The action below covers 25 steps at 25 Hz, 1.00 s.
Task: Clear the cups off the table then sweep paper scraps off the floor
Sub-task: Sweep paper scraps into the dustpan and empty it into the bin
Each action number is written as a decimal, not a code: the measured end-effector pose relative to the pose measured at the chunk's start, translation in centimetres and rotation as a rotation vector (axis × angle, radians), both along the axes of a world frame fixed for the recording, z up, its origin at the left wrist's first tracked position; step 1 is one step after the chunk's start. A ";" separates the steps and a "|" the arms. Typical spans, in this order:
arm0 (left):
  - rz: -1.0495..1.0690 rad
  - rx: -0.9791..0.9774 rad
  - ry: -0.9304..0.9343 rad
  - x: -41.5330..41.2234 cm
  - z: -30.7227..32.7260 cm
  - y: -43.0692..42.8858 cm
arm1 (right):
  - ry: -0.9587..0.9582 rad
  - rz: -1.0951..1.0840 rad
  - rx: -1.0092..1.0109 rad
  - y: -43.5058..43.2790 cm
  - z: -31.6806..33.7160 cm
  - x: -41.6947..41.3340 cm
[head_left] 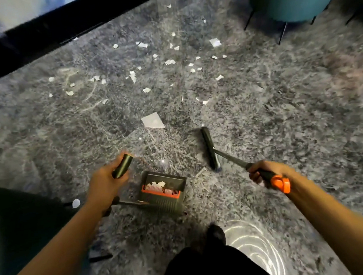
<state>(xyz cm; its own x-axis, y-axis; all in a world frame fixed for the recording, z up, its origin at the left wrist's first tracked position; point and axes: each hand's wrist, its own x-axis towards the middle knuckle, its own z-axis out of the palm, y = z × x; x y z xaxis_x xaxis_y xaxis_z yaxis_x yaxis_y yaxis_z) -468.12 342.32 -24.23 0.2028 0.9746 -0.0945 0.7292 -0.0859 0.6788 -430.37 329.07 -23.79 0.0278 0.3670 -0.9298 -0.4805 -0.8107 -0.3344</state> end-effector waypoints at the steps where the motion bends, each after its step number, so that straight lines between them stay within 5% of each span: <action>1: 0.045 -0.001 0.003 0.5 0.3 1.5 | -0.010 0.020 0.002 2.6 0.2 1.0; 16: 0.268 0.026 -0.128 4.9 1.8 25.7 | -0.221 0.387 0.056 41.1 1.0 4.6; 25: 0.310 -0.121 -0.130 9.8 0.0 35.3 | -0.558 1.015 0.194 57.4 -1.7 5.2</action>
<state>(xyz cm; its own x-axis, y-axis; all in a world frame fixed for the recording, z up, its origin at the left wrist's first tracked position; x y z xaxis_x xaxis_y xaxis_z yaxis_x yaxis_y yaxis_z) -458.29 377.62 -24.20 -0.0829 0.9751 -0.2056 0.6150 0.2124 0.7594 -425.18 386.48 -25.51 0.0267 0.5895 -0.8073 0.6091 -0.6500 -0.4545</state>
